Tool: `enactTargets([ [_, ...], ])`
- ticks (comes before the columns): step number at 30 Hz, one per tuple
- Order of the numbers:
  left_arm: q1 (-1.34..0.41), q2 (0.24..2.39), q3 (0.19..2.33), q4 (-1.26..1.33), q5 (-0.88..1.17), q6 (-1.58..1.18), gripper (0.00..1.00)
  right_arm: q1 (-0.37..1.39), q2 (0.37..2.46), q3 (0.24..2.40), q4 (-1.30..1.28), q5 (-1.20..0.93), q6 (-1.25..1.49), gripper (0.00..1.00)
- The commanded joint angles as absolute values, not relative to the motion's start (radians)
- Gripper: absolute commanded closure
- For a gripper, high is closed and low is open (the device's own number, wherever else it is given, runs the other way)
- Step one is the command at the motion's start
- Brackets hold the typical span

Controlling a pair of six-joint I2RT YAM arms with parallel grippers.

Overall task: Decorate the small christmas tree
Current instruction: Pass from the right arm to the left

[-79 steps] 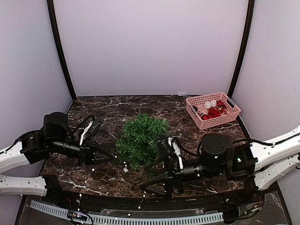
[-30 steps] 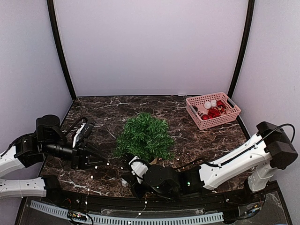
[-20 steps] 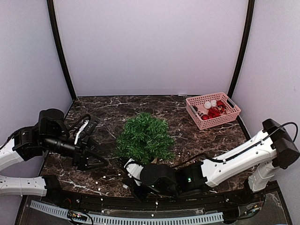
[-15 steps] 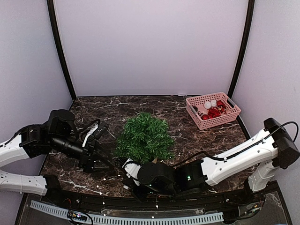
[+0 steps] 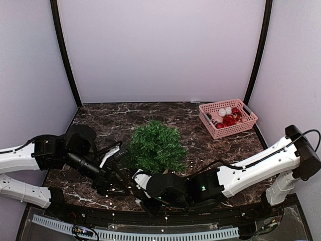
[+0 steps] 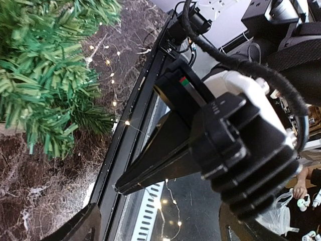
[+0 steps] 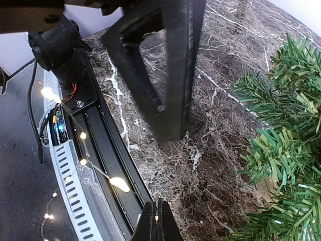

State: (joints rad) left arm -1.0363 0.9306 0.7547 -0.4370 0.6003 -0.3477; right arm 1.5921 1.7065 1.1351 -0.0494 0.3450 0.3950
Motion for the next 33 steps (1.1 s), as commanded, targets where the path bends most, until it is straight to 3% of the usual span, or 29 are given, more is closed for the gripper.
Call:
enactTargets([
  [1,-1.061,0.954,0.767,-0.425,0.560,-0.358,0.26,1.605,1.679,1.165,-0.049,0.373,0.416,1.00],
  [10,-1.065,0.951,0.736,-0.376,0.525,-0.389,0.87,1.605,1.670,1.150,-0.019,0.361,0.422,1.00],
  [13,-1.065,0.932,0.708,-0.342,0.496,-0.413,1.00,1.605,1.654,1.122,0.009,0.354,0.426,1.00],
  [14,-1.065,0.916,0.700,-0.332,0.490,-0.429,1.00,1.605,1.646,1.110,0.028,0.351,0.428,0.97],
  [18,-1.065,0.866,0.656,-0.297,0.440,-0.462,1.00,1.605,1.586,1.057,0.077,0.331,0.430,0.64],
  [22,-1.065,0.820,0.605,-0.262,0.378,-0.481,1.00,1.605,1.504,0.985,0.139,0.326,0.438,0.43],
  [33,-1.065,0.776,0.461,0.019,0.274,-0.492,1.00,1.580,1.375,0.814,0.278,0.430,0.491,0.32],
])
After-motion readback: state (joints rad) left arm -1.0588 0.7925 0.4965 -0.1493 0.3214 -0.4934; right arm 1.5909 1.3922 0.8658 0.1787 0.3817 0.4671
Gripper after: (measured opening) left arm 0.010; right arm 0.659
